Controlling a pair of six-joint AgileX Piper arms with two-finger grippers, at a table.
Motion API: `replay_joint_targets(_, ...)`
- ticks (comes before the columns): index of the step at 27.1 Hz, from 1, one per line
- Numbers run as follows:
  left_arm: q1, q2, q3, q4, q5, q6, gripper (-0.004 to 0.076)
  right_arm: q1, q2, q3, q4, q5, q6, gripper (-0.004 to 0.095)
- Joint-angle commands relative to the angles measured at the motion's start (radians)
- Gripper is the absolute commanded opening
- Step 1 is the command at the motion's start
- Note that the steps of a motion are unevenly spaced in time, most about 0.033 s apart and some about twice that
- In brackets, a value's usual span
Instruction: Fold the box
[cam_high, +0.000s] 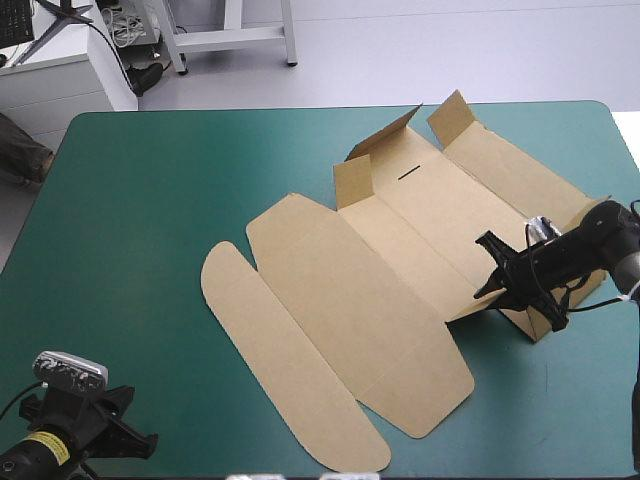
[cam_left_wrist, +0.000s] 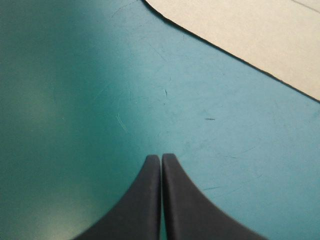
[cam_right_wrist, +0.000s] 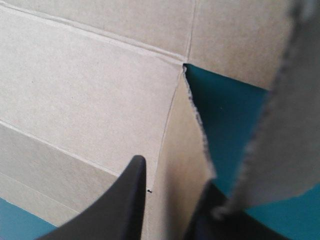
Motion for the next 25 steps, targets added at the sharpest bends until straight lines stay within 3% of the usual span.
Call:
replay_joint_targets(1,-0.003,0.010,-0.025,0.000,-0.053,-0.010,-0.0010,0.001,-0.024,-0.023,0.001,0.019,-0.029,-0.0021)
replay_joint_targets(9,-0.003,0.010,-0.025,0.000,-0.055,-0.010,-0.0010,0.001,-0.024,-0.025,-0.019,0.002,-0.084,-0.0019)
replay_joint_targets(17,-0.003,0.010,-0.025,0.000,-0.055,-0.010,-0.0010,0.003,-0.024,-0.085,-0.059,-0.002,-0.241,-0.0012)
replay_joint_targets(21,-0.003,0.010,-0.025,0.000,-0.055,-0.010,-0.0010,0.019,-0.024,-0.179,-0.136,-0.035,-0.344,-0.0003)
replay_joint_targets(25,-0.003,0.010,-0.025,0.000,-0.055,-0.010,-0.0010,0.064,0.057,-0.376,-0.202,-0.005,-0.628,0.0000)
